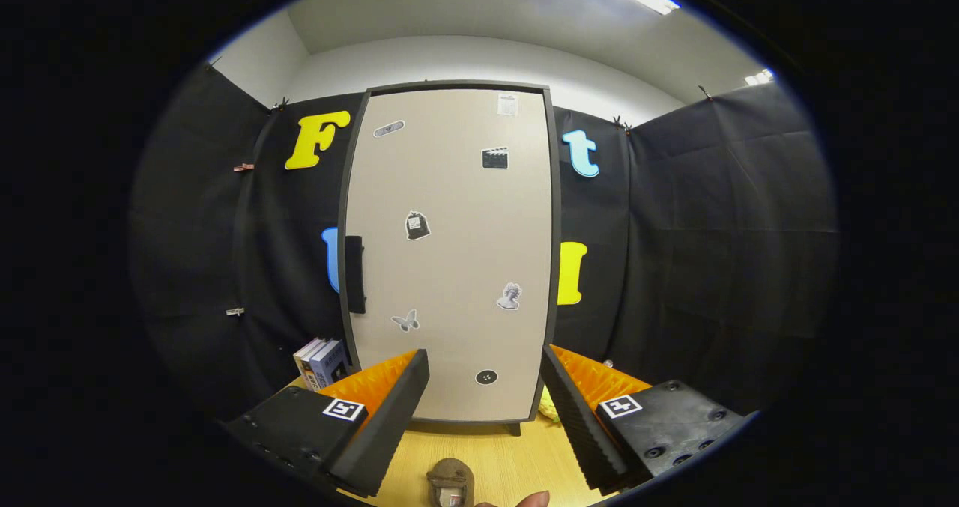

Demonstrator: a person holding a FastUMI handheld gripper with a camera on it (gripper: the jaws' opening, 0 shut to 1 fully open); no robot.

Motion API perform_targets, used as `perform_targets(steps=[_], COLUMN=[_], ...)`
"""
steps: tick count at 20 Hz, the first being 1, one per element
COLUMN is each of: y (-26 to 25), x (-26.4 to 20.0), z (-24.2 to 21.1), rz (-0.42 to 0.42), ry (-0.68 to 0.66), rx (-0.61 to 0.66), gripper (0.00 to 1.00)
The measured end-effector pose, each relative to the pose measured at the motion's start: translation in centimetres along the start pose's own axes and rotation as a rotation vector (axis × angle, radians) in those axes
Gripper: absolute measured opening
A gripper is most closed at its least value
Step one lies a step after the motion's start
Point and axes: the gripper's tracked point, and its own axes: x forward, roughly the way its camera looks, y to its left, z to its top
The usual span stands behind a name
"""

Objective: Open the shoe cabinet door, grab the shoes and put them into the shoe cabinet, then close the shoe cabinet door.

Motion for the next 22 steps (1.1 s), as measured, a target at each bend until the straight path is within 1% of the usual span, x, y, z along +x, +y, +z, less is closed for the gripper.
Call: perform_targets(steps=[6,9,15,18,20,22], y=[3.1,6.3,11.8,14.9,16.9,18.1], x=[1.5,3.5,9.1,12.2,14.2,16.3], z=[1.2,1.3,2.8,2.8,2.5,2.3], rz=[0.015,0.055,0.085,0.112,0.132,0.128], ry=[-0.025,-0.015,-0.036,-0.028,-0.009,-0.003], rx=[-0.014,-0.011,0.02,0.038,0.078,0.087], gripper=[0.98,0.98,0.98,0.98,0.98,0.98])
